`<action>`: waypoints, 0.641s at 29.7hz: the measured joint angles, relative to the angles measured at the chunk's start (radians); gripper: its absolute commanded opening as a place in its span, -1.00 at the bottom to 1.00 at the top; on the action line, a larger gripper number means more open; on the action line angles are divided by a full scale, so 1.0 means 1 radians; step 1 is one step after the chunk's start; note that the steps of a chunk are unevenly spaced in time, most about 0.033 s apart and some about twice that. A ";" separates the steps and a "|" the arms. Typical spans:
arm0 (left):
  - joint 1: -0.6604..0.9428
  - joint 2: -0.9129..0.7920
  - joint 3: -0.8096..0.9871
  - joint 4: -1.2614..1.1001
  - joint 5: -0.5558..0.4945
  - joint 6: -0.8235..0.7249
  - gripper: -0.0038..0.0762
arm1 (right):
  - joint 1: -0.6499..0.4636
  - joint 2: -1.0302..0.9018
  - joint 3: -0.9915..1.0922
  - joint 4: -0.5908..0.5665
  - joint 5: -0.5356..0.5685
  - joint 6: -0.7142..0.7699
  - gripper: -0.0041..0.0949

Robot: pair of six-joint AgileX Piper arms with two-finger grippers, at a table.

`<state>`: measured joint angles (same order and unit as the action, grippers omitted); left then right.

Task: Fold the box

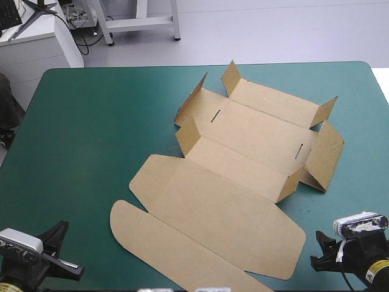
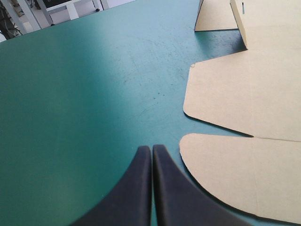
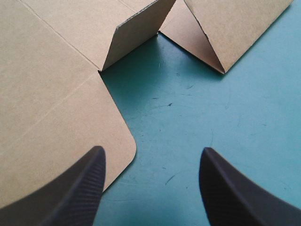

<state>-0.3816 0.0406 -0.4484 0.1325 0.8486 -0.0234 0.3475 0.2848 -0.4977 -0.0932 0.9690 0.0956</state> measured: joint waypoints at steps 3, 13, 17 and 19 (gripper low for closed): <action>0.000 0.000 0.000 0.000 0.000 0.000 -0.93 | 0.000 0.000 0.000 0.000 -0.018 0.028 0.34; 0.000 0.000 0.000 0.000 0.000 0.000 -0.93 | 0.000 0.054 -0.031 0.004 -0.104 0.245 0.16; 0.000 0.000 0.000 0.000 0.000 0.000 -0.93 | 0.000 0.154 -0.108 0.004 -0.104 0.269 0.16; 0.000 0.000 0.000 0.000 0.000 0.000 -0.93 | 0.000 0.223 -0.161 0.004 -0.100 0.272 0.16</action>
<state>-0.3816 0.0406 -0.4484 0.1325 0.8486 -0.0234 0.3475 0.5074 -0.6588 -0.0894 0.8694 0.3679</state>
